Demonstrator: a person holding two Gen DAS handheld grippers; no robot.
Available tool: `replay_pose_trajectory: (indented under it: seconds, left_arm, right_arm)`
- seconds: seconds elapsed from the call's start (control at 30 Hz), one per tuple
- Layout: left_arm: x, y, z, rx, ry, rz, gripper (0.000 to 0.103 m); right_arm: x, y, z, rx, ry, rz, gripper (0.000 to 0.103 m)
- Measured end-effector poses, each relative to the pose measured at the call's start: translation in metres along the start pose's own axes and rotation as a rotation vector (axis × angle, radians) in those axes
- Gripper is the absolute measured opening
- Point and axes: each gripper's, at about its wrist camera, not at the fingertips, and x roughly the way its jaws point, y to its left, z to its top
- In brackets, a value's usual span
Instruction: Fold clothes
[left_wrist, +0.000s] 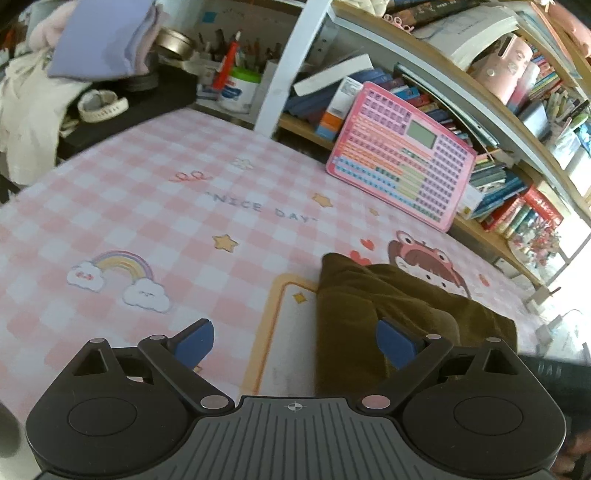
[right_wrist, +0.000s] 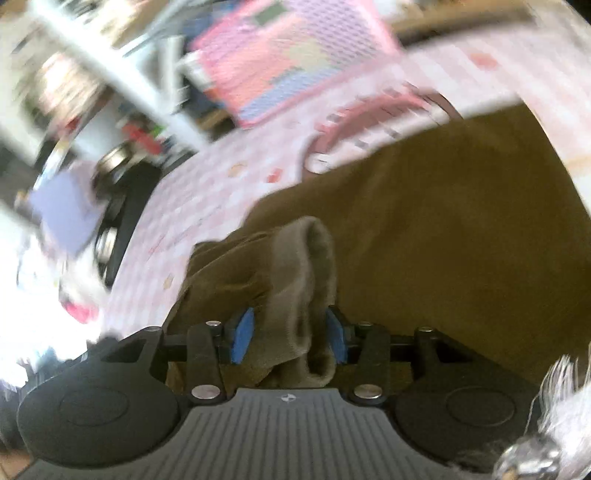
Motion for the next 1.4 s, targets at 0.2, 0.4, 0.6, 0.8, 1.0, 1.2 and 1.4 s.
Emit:
replay_pose_trajectory:
  seconds: [0.2,0.4,0.6,0.8,1.0,1.2,1.4]
  left_arm:
    - [0.011,-0.006,-0.001,-0.021,0.037,-0.070,0.096]
    - [0.031,-0.007,-0.002,-0.040,0.095,-0.127,0.095]
    - [0.062,0.002,-0.002,-0.142,0.169,-0.232,0.085]
    - [0.088,0.013,-0.001,-0.238,0.214,-0.297,0.076]
    - [0.096,0.011,-0.001,-0.267,0.237,-0.274,0.040]
    - [0.074,-0.004,0.014,-0.168,0.172,-0.326,0.019]
    - [0.070,0.000,0.039,-0.040,0.115,-0.261,0.020]
  right_arm:
    - [0.006,-0.025,-0.007,0.039,0.024,-0.006,0.029]
    - [-0.012,-0.030,-0.017,0.036,-0.002,-0.064,0.030]
    - [-0.041,-0.041,-0.024,0.065,-0.073,-0.132,0.030]
    - [-0.061,-0.050,-0.029,0.099,-0.121,-0.176,0.031]
    - [-0.071,-0.059,-0.034,0.160,-0.155,-0.216,0.031]
    - [-0.069,-0.055,-0.036,0.177,-0.165,-0.230,0.031]
    - [-0.069,-0.044,-0.038,0.155,-0.176,-0.234,0.031]
